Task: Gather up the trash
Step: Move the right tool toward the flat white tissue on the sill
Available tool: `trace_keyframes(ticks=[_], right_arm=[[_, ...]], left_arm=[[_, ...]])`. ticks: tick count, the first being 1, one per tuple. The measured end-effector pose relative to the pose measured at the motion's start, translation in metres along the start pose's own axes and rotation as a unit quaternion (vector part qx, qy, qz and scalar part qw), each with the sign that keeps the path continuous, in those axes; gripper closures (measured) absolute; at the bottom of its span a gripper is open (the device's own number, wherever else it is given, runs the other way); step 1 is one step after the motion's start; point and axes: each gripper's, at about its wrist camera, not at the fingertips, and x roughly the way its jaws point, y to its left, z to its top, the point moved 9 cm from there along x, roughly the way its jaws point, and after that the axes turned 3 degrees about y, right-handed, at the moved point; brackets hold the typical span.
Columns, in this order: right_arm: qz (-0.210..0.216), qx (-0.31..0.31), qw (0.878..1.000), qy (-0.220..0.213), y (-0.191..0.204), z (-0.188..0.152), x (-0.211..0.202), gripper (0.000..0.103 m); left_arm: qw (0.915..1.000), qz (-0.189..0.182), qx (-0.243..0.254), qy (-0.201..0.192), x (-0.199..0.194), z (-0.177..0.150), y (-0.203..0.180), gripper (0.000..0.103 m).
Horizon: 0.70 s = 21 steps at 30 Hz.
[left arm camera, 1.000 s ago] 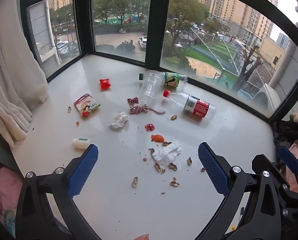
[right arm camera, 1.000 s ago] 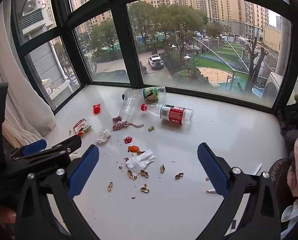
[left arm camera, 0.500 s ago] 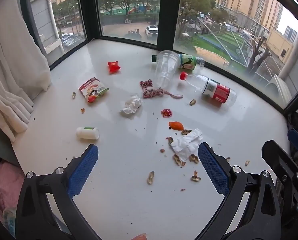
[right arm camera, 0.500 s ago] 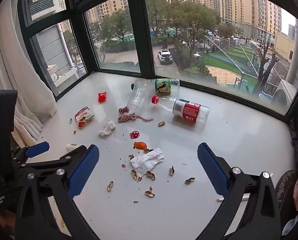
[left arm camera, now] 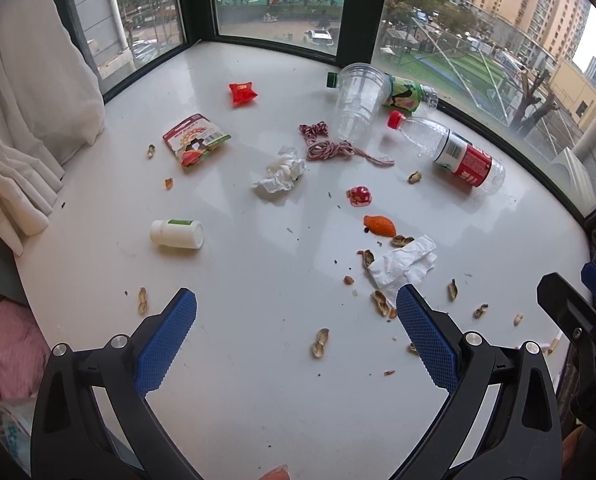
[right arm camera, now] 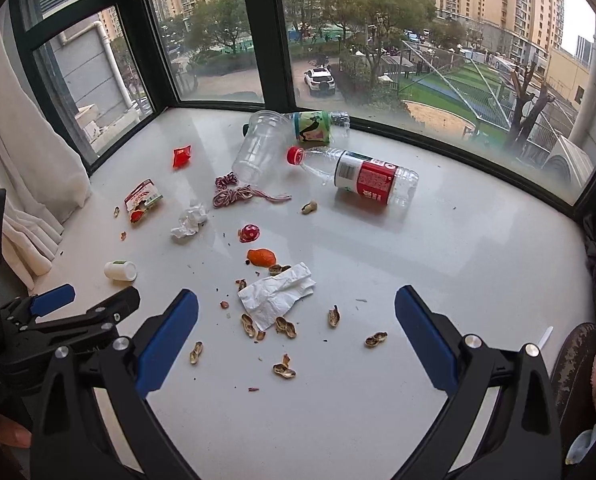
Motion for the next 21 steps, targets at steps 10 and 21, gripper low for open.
trace_keyframes(ticks=[10,21], right_arm=[[0.009,-0.031,0.999,0.022,0.031,-0.007,0.027,0.007],[0.0,-0.033,0.998,0.045,0.016,-0.011,0.058,0.007]], left_arm=[[0.9996,0.021,-0.012,0.013,0.011,-0.005,0.022,0.006],[0.9998,0.01,-0.016,0.002,0.037,0.001,0.014,0.006]])
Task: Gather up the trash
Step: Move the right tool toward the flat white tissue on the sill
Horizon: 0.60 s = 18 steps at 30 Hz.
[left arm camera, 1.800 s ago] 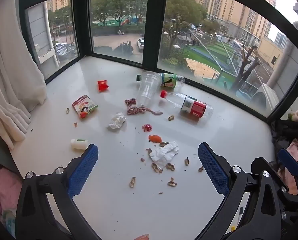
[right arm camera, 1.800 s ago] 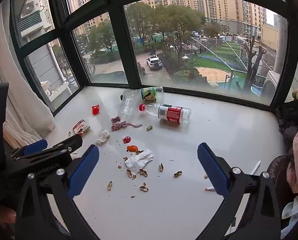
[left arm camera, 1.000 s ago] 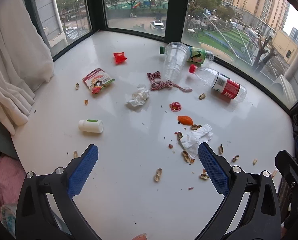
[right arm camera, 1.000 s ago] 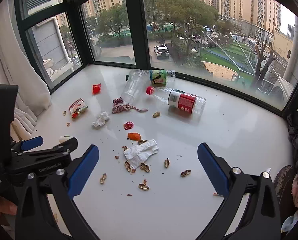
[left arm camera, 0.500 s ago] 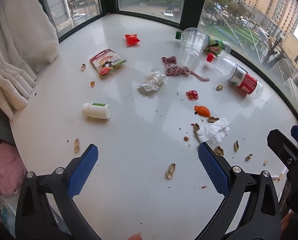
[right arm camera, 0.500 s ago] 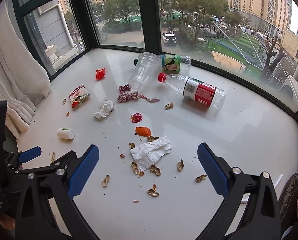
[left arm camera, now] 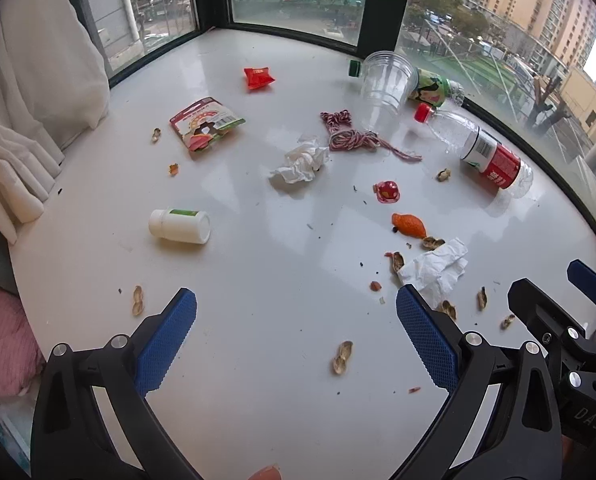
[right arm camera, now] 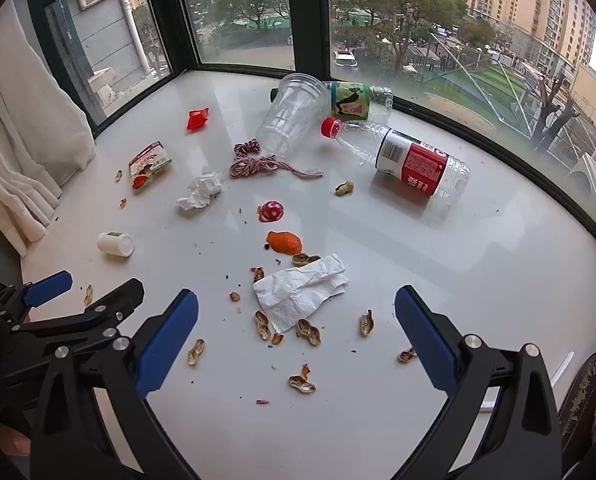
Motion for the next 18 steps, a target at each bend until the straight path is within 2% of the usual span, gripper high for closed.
trace_keyframes(ticks=[10,18], right_arm=[[0.001,0.023,1.0,0.018,-0.015,0.007,0.049,0.007],[-0.009,0.025,0.998,0.058,-0.027,0.003,0.091,0.007]], left_arm=[[0.9998,-0.005,0.017,0.009,0.046,0.021,-0.011,0.006],[0.9993,-0.006,0.028,0.024,0.085,0.027,-0.017,0.006]])
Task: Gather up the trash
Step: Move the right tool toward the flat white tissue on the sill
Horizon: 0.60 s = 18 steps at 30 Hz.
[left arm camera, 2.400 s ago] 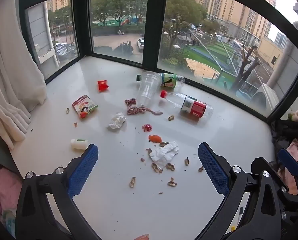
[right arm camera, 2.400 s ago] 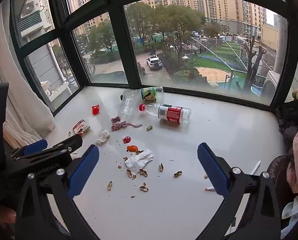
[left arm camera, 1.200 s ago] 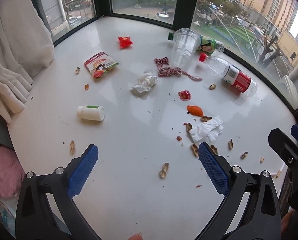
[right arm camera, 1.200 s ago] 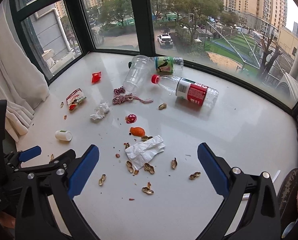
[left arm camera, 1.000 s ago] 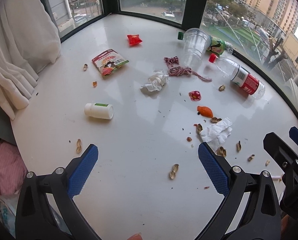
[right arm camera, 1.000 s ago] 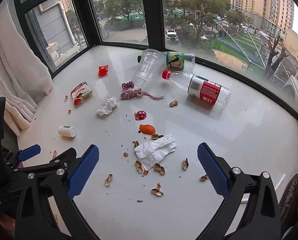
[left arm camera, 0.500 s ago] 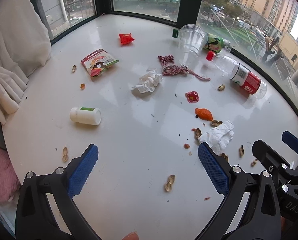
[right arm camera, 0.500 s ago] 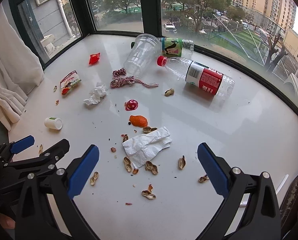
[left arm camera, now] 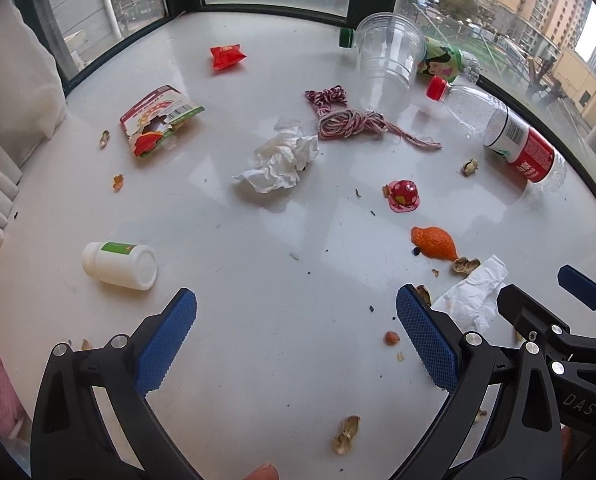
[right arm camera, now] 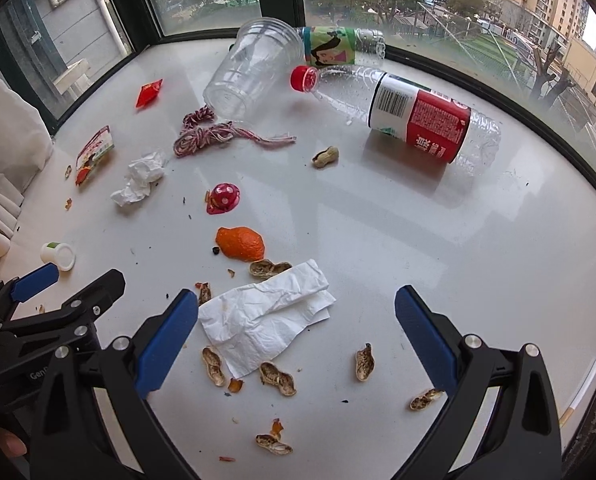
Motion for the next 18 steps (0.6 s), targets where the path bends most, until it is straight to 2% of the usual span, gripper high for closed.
trace_keyframes(ticks=[5,10,12,14,18], right_arm=[[0.001,0.003,1.0,0.018,-0.003,-0.005,0.018,0.007],[-0.006,-0.007,1.0,0.029,0.0,-0.007,0.03,0.007],[-0.007,-0.009,0.999,0.036,0.0,-0.008,0.034,0.007],[-0.009,-0.012,0.999,0.04,0.002,-0.01,0.038,0.007],[-0.012,-0.012,0.999,0.052,0.001,-0.014,0.044,0.007]], left_arm=[[0.9999,0.011,0.01,0.008,0.015,0.0,-0.001,0.006],[0.9996,0.02,-0.001,0.018,0.024,-0.004,0.005,0.007],[0.9996,0.018,-0.005,0.023,0.028,-0.006,0.006,0.009],[0.9997,0.013,0.0,0.023,0.029,-0.007,0.003,0.016],[0.9995,0.017,0.008,0.027,0.035,-0.009,0.002,0.017]])
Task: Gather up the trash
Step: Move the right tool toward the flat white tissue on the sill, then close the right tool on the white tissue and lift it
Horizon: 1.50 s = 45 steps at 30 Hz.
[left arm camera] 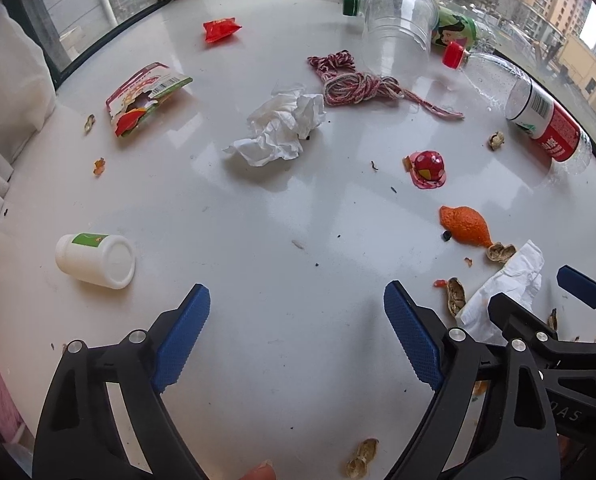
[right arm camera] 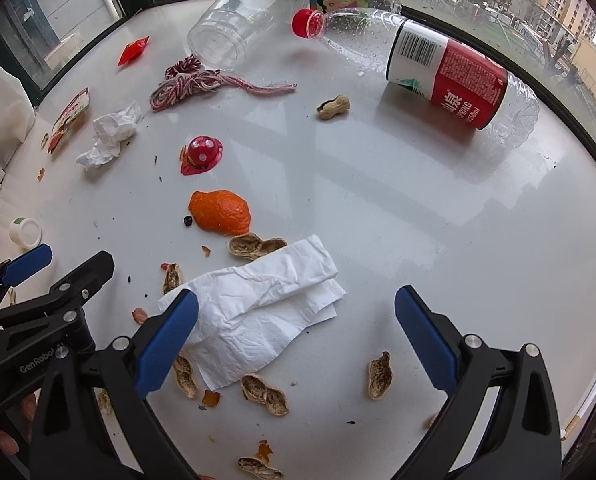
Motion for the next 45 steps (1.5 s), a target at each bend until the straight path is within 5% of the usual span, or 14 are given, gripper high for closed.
trace_keyframes(ticks=[5,19,25,27,29,30,45], right_arm=[[-0.003,-0.006,1.0,0.009,0.001,-0.004,0.005,0.007],[0.0,-0.027,1.0,0.001,0.003,0.0,0.004,0.011],[0.014,-0.076,0.997,-0.011,0.023,0.0,-0.003,0.045],[0.032,-0.087,0.996,-0.012,0.031,-0.001,-0.005,0.072],[0.056,-0.085,0.995,-0.006,0.038,-0.001,-0.006,0.082],[0.069,-0.077,0.995,-0.003,0.038,-0.001,-0.006,0.082],[0.092,-0.06,0.994,-0.019,0.033,-0.005,-0.033,0.087]], left_arm=[[0.9998,-0.009,0.018,-0.003,0.003,-0.001,-0.009,0.037],[0.9991,-0.018,0.028,-0.025,0.0,-0.002,-0.017,0.042],[0.9963,-0.047,0.066,-0.03,-0.005,-0.004,-0.036,0.068],[0.9944,-0.075,0.071,-0.025,-0.006,-0.004,-0.045,0.078],[0.9894,-0.127,0.071,-0.005,-0.006,-0.008,-0.058,0.103],[0.9869,-0.149,0.06,0.004,-0.006,-0.01,-0.061,0.103],[0.9813,-0.179,0.071,-0.001,-0.031,-0.012,-0.079,0.103]])
